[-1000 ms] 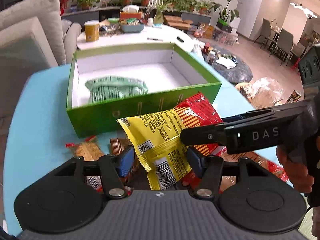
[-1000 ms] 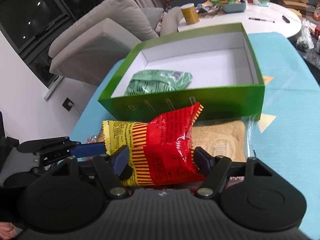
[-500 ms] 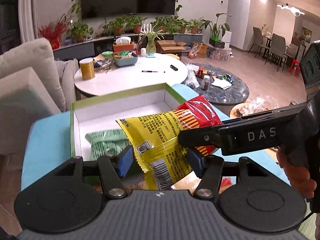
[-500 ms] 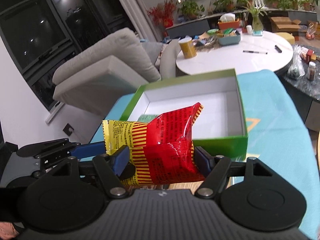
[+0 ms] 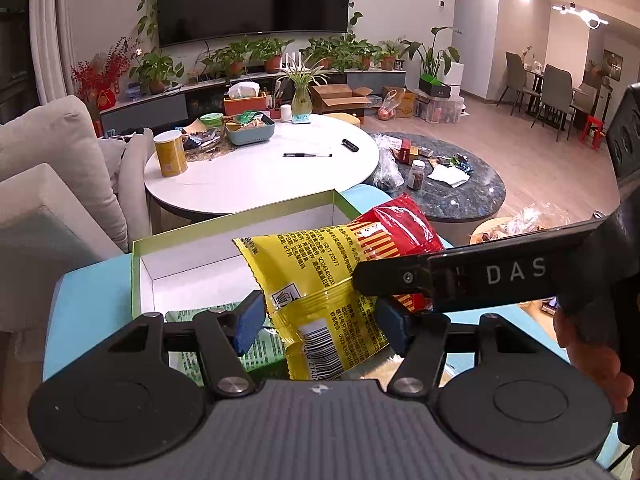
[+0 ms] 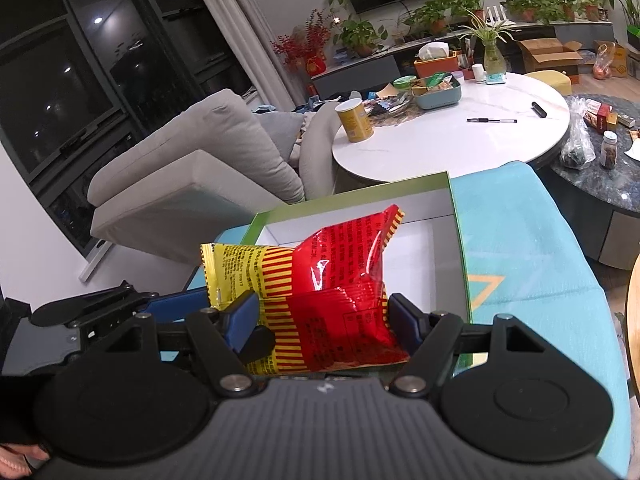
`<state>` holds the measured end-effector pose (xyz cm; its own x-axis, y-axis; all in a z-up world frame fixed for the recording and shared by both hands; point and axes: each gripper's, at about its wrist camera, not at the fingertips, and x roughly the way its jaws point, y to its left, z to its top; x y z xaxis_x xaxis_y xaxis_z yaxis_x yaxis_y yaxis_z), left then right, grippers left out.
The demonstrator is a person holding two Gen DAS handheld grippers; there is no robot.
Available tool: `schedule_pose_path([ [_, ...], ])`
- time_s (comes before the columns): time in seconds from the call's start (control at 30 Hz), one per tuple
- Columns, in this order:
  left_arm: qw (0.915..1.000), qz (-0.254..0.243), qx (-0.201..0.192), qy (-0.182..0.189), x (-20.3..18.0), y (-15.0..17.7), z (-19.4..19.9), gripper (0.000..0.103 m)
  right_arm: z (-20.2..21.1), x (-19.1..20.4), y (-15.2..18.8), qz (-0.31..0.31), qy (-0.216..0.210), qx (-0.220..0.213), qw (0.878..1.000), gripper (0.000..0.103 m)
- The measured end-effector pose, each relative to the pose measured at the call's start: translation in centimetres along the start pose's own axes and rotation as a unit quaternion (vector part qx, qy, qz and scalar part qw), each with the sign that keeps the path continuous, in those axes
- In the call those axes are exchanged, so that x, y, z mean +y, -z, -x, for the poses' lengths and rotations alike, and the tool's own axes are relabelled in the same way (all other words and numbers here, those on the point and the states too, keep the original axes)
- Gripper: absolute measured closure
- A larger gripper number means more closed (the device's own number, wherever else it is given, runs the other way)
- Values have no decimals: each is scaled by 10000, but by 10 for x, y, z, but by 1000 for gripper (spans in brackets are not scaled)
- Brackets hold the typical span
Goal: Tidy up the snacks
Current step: 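Lower the striped bag into the box beside the green bag, release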
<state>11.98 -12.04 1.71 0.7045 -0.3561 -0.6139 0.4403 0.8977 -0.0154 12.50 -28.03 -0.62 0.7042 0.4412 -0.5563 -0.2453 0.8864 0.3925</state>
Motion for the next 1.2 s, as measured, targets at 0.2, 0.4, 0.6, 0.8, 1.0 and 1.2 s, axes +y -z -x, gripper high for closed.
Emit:
schedule_pose_path([
  [0.2,9999,-26,122,2,2,-6,-19,44,-13,-12,-5,-168,0,72,9998,31],
  [0.4,9996,-7,272,29,7,-9,-42,43,-29,-24,-9,-296,38,165,9994,31],
  [0.6,9991,47,413,61,14,-9,-62,42,-43,-33,-11,-374,98,266,9989,31],
  [0.8,9984,94,552,95,18,-8,-77,40,-54,-38,-11,-403,187,365,9983,31],
  [1.0,9980,183,610,-13,23,-7,-80,36,-57,-39,-9,-402,285,383,9980,30],
  [1.2,9983,223,536,-58,25,-7,-70,35,-49,-32,-9,-339,257,317,9986,30],
])
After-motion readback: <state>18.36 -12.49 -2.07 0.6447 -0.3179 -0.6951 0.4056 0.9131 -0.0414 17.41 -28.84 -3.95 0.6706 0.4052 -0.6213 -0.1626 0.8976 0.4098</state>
